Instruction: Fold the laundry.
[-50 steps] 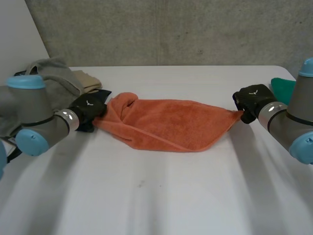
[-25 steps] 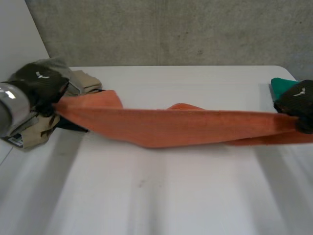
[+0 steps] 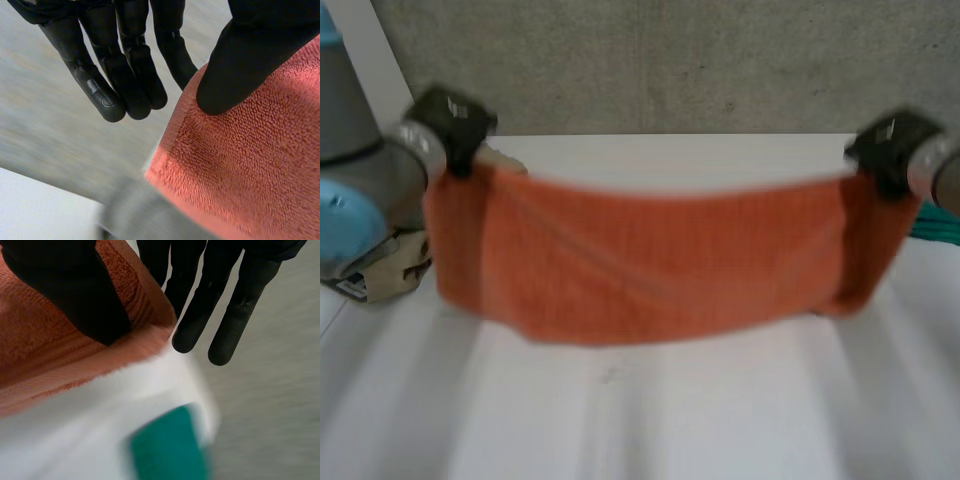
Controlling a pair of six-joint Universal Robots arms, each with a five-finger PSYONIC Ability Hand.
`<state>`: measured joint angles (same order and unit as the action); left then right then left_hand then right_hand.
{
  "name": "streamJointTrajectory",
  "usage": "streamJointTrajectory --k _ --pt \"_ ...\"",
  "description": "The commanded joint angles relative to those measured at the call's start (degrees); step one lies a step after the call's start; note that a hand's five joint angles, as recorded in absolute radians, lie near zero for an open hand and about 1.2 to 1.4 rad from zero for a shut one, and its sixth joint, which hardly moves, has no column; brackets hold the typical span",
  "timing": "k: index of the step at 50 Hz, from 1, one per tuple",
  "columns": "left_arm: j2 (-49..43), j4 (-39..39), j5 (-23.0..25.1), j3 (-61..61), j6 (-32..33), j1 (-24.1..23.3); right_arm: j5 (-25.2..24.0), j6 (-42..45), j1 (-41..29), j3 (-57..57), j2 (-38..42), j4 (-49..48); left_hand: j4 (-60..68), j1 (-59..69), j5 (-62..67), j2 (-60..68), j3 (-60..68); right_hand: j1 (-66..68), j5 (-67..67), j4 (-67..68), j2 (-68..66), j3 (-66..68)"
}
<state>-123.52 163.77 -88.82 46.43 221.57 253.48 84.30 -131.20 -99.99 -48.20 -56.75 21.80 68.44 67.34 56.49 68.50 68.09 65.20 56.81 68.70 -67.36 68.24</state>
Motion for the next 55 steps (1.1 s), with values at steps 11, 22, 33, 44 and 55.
streamJointTrajectory --k 11,22,33,44,55 --pt "3.5 27.4 -0.3 -13.7 -20.2 3.6 3.5 -20.0 0.5 4.9 -4.7 -39.5 11.6 12.7 13.5 11.5 11.9 14.8 13.2 11.3 -12.6 11.8" --pt "0.7 29.1 2.4 4.7 -20.0 3.3 -1.1 -20.1 1.3 -2.3 0.4 -30.7 11.6 12.7 13.5 11.5 11.9 14.8 13.2 11.3 -12.6 11.8" --pt "-0.7 25.1 2.3 24.7 -11.3 -0.4 -5.3 -10.9 4.6 -16.4 4.5 -15.4 11.6 12.7 13.5 11.5 11.9 14.8 13.2 11.3 -12.6 11.8" --pt "17.6 -1.1 0.8 47.5 -0.9 -0.6 -6.7 19.6 14.3 -34.9 -11.4 19.4 11.6 12.7 13.5 11.5 11.9 14.8 13.2 11.3 -12.6 11.8" --pt "15.5 -2.4 4.1 43.0 2.4 0.1 -8.9 15.9 13.7 -31.1 -6.5 6.5 11.6 12.7 13.5 11.5 11.9 14.8 13.2 11.3 -12.6 11.8"
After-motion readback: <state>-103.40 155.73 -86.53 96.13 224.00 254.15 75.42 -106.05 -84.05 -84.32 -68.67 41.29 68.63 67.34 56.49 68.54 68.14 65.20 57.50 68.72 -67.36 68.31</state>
